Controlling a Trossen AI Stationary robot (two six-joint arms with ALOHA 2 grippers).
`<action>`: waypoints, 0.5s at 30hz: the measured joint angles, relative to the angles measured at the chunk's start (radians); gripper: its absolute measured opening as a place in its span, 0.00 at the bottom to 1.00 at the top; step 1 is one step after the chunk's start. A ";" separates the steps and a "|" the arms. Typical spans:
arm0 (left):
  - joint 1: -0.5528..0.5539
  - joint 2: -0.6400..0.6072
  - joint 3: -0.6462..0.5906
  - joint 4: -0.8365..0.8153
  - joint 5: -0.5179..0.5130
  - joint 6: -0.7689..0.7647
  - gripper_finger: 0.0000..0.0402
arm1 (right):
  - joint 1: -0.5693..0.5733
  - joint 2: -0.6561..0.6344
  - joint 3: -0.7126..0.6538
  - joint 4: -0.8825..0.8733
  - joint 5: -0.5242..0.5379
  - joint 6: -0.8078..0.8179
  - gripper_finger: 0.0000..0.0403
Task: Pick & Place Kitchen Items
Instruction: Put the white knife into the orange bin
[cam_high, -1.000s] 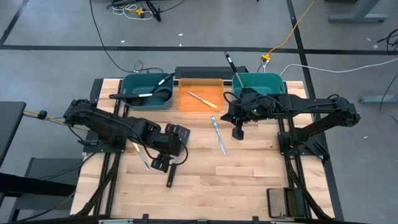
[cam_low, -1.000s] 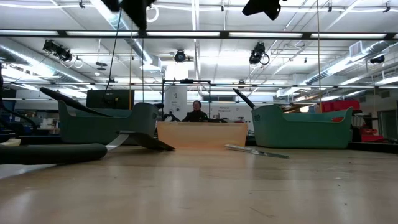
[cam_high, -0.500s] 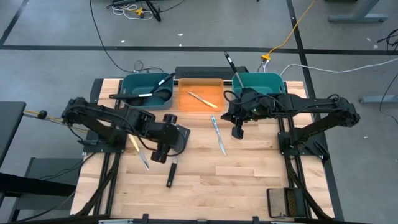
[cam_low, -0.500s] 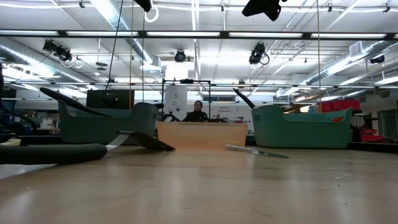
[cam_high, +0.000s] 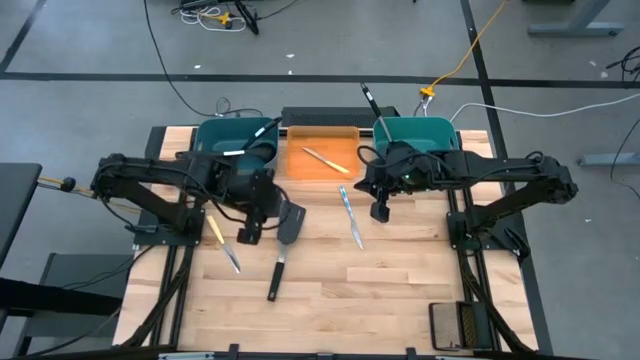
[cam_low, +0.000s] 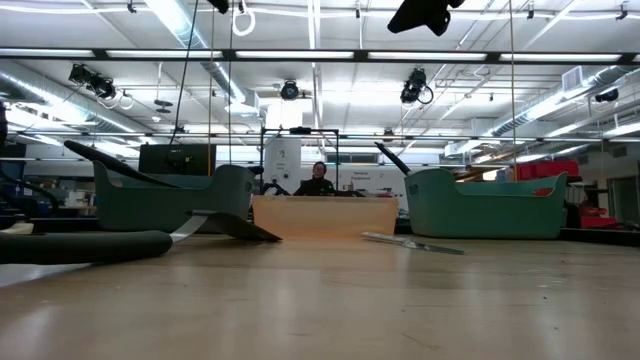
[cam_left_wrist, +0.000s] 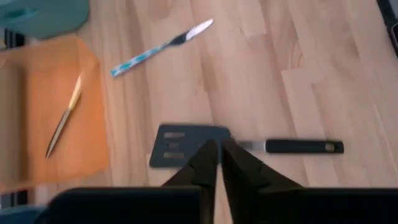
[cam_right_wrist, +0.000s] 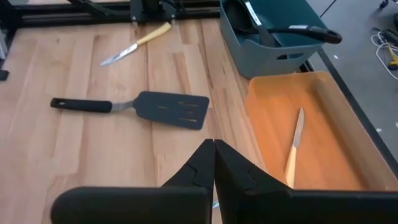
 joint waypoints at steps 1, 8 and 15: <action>0.010 -0.006 -0.003 0.000 0.000 0.000 0.03 | 0.000 0.006 0.000 0.000 0.000 0.000 0.02; 0.059 -0.077 -0.021 0.007 -0.002 -0.002 0.01 | 0.000 0.079 0.000 0.010 0.000 0.001 0.02; 0.104 -0.174 -0.020 0.005 -0.001 -0.026 0.01 | 0.000 0.163 0.000 0.028 0.000 0.011 0.02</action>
